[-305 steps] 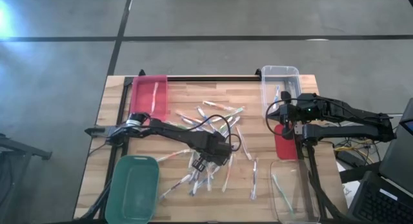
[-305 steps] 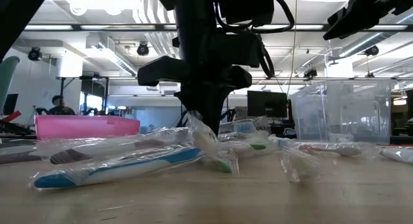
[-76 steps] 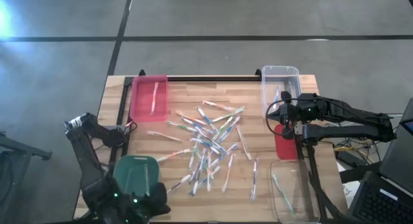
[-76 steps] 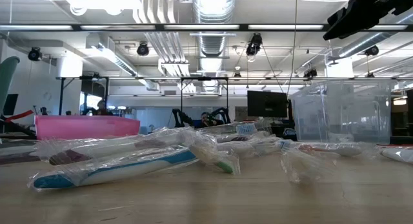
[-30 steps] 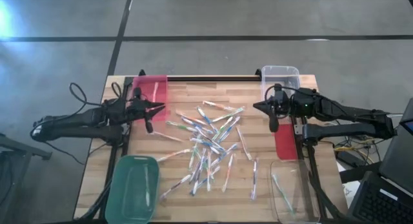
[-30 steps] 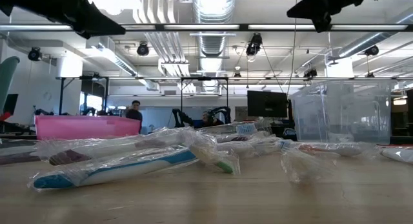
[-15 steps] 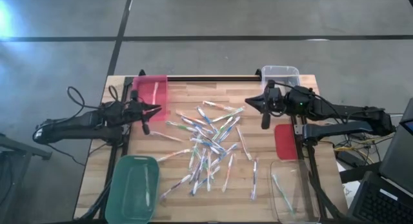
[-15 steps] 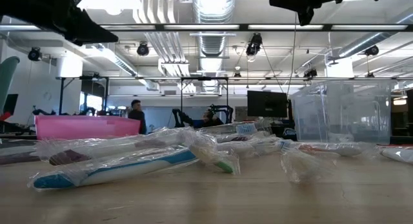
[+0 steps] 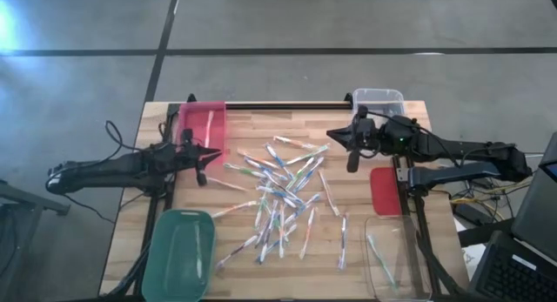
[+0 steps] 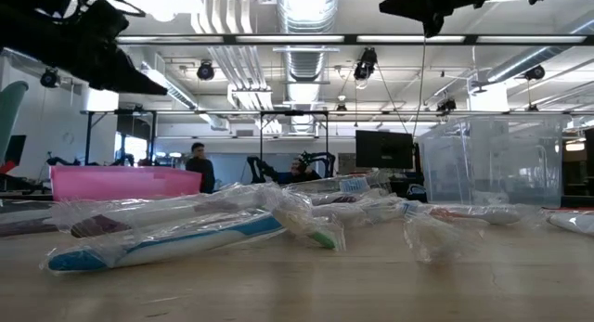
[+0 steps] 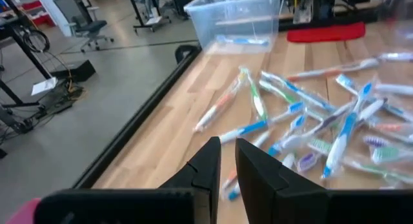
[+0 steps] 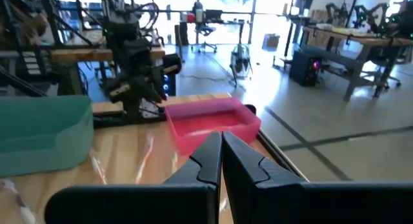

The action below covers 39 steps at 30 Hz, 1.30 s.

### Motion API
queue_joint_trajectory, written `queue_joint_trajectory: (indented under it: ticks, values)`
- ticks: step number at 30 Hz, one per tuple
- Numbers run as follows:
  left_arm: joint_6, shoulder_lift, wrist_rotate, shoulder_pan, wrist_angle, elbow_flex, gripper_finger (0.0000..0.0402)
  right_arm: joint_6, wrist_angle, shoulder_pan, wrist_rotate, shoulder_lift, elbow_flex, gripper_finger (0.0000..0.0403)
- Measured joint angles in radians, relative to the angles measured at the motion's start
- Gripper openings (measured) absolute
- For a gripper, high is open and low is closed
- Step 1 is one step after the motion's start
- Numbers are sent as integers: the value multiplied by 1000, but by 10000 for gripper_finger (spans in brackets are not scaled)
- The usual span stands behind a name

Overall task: Pick & Place Toothbrushes
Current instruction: Put the blue toothbrush into the top transparent bin

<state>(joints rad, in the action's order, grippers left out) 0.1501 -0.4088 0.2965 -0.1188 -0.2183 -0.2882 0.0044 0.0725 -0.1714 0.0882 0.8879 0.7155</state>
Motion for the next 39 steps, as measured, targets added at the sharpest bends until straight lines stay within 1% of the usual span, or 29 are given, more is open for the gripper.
queue_joint_trajectory:
  ticks: [3,17,25,29,36,37,38,39]
  values:
    - [0,0,0,0,0,24,53,0,-16,0,18,18,0,8]
    - [0,0,0,0,-8,97,53,73,-30,0,20,101,0,8]
    - [0,0,0,0,-8,102,53,76,-41,1,17,164,6,8]
    - [0,0,0,0,-8,102,53,99,-104,1,16,227,71,8]
    - [-1,0,3,0,-6,102,53,90,-283,1,15,382,268,8]
    - [-6,-1,23,0,-3,102,53,84,-310,1,15,407,299,8]
    - [-19,-1,68,0,1,102,53,74,-343,1,15,430,326,8]
    - [-26,-4,137,-2,1,102,53,65,-373,1,15,454,354,8]
